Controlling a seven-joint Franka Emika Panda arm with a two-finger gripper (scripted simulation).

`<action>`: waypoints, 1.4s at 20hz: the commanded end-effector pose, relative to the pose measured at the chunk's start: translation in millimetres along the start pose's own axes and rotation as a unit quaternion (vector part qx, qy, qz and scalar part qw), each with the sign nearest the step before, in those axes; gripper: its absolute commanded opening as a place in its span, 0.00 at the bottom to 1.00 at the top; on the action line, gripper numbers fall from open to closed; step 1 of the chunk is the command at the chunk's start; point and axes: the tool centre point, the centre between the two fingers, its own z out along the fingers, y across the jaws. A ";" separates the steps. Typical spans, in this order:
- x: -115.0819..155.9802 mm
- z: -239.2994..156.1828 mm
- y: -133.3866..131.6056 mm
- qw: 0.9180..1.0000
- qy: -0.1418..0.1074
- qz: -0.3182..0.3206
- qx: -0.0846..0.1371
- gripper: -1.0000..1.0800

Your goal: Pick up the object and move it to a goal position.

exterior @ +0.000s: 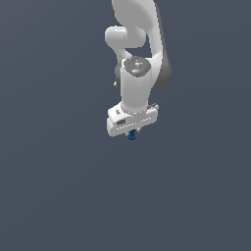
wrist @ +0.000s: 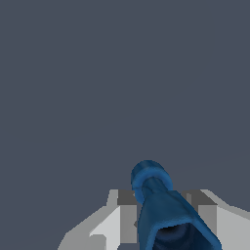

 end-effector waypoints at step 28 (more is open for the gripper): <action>100.1 -233.0 -65.2 1.000 0.000 0.001 0.000 0.00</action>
